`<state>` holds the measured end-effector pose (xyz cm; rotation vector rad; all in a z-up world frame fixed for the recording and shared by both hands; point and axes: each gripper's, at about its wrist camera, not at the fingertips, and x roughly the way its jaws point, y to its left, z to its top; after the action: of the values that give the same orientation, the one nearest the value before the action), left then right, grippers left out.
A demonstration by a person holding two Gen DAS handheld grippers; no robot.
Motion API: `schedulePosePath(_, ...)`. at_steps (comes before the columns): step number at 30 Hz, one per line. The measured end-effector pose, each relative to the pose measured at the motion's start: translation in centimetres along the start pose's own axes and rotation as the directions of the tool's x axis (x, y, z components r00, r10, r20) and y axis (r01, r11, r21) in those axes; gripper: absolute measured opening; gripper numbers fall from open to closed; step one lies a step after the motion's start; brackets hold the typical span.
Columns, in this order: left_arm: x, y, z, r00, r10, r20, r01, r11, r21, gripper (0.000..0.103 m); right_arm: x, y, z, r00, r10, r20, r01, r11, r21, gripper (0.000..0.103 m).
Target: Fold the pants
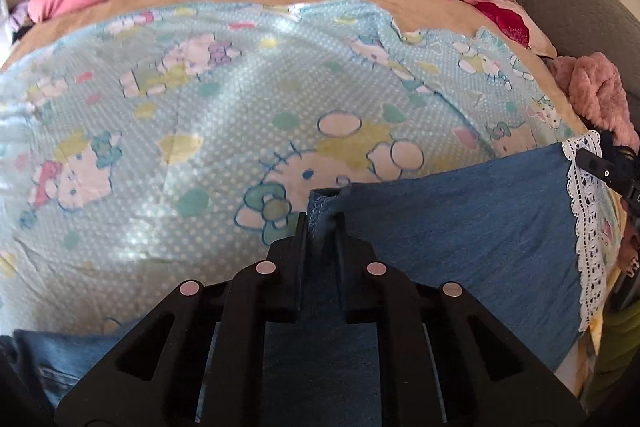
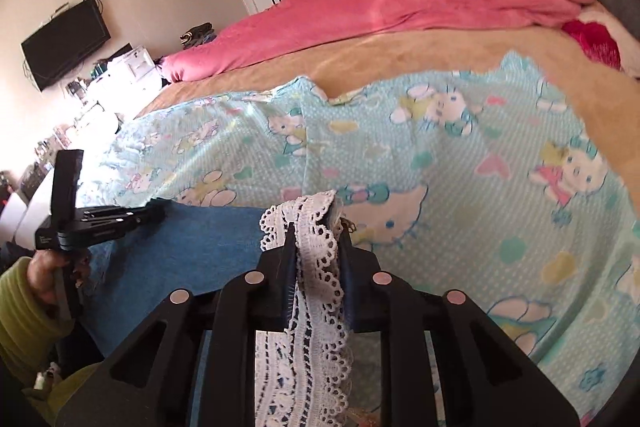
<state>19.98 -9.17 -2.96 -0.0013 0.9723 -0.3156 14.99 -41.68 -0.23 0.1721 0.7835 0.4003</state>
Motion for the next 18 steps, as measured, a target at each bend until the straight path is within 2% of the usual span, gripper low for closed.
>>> schedulePosePath(3,0.1,-0.2,0.8,0.999,0.038,0.019,-0.038,0.999,0.016,0.002,1.5,-0.1,0.7,0.997,-0.076,-0.034,0.075,0.997,-0.029,0.017)
schedulePosePath(8,2.3,-0.2,0.2,0.997,0.069,-0.02,-0.068,0.997,0.034,0.004,5.4,-1.3,-0.3,0.978,-0.143,-0.15,0.139,0.99,-0.034,0.017)
schedulePosePath(11,2.4,0.7,-0.3,0.998,0.068,-0.003,-0.068,0.998,0.012,0.018,6.3,-1.6,-1.1,0.973,-0.162,-0.162,0.16,0.987,-0.028,0.02)
schedulePosePath(13,2.0,1.7,-0.4,0.999,0.042,0.003,-0.042,0.999,-0.005,0.032,6.0,-2.0,-1.0,0.971,-0.173,-0.167,0.175,0.985,-0.006,0.033)
schedulePosePath(15,1.1,2.9,-0.6,1.0,0.02,0.018,-0.02,0.999,-0.035,0.043,5.3,-2.3,-0.8,0.97,-0.18,-0.16,0.185,0.983,0.015,0.039)
schedulePosePath(16,0.4,3.5,-0.8,0.999,0.016,0.029,-0.014,0.998,-0.054,0.044,4.6,-2.4,-0.8,0.972,-0.182,-0.149,0.187,0.982,0.02,0.042)
schedulePosePath(18,-1.3,4.8,-1.3,0.997,0.057,0.057,-0.053,0.995,-0.081,0.044,3.0,-2.2,-0.7,0.969,-0.218,-0.115,0.221,0.975,0.013,0.044)
